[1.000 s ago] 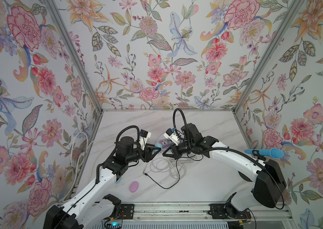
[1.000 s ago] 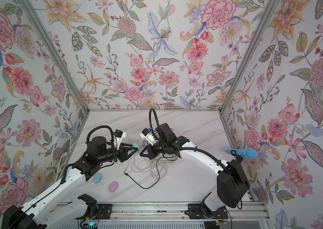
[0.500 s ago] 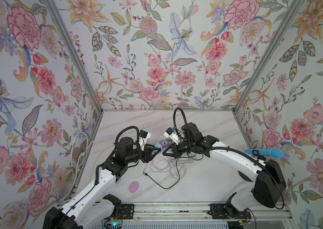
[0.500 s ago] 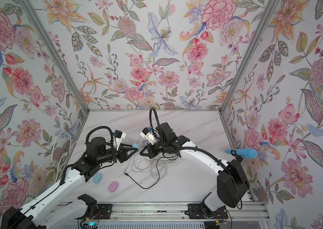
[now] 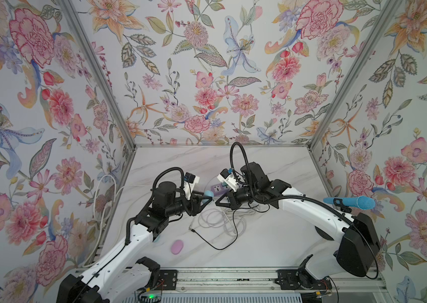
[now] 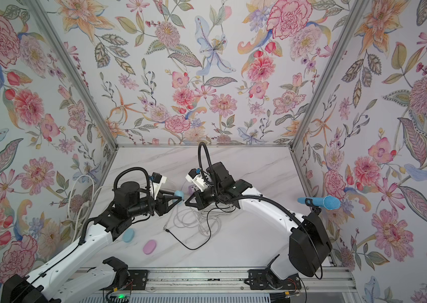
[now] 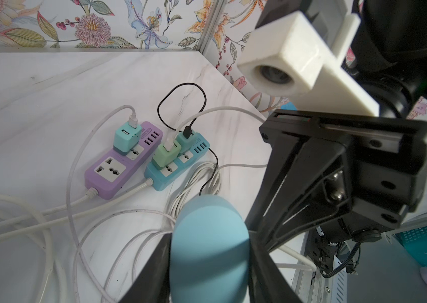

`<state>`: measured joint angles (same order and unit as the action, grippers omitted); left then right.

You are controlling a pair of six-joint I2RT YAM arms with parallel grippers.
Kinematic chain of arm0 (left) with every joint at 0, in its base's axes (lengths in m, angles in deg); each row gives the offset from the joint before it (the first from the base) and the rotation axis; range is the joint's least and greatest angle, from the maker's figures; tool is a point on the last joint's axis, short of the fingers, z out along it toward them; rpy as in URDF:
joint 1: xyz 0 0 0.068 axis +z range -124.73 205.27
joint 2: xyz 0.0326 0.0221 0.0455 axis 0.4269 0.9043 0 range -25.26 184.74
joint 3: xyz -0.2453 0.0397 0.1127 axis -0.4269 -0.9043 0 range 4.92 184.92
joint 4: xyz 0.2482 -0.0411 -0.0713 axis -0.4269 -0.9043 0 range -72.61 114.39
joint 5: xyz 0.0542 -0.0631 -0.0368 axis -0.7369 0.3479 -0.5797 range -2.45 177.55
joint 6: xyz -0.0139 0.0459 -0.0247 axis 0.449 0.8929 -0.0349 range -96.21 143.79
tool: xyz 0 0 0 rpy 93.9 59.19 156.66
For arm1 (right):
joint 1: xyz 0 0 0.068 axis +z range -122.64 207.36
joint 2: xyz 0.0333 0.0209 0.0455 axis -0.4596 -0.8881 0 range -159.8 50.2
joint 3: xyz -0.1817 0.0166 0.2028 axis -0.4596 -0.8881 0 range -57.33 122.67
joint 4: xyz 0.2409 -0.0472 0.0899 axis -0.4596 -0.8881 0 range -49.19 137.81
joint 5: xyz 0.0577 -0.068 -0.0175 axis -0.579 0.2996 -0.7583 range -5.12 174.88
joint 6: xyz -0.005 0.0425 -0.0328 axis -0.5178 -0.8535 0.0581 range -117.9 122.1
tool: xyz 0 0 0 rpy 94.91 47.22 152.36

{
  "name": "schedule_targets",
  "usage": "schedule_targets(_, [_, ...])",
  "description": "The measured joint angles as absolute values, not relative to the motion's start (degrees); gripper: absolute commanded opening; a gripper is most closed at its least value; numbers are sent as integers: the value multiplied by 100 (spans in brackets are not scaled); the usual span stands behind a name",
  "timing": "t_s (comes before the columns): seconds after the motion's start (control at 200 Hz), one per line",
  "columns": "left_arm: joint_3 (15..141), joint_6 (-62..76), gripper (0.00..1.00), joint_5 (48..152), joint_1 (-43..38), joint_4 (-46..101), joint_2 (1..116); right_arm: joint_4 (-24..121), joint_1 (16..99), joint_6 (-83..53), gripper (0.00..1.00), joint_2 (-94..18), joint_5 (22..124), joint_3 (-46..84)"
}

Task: Charge the bluetooth headset
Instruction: Insert the charging cable into the bluetooth headset.

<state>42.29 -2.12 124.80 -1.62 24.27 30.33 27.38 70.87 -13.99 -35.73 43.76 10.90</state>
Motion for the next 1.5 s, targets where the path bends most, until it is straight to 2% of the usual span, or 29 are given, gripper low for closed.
schedule_targets(1.196, [4229, -201, 0, 12463, -125, 2398, 3057, 2657, 7085, -1415, 0, -3785, 4293, 1285])
schedule_targets(1.501, [4229, 162, 0, 12327, -125, 2186, 3044, 2653, 7089, -1417, 0, -3940, 4203, 1328])
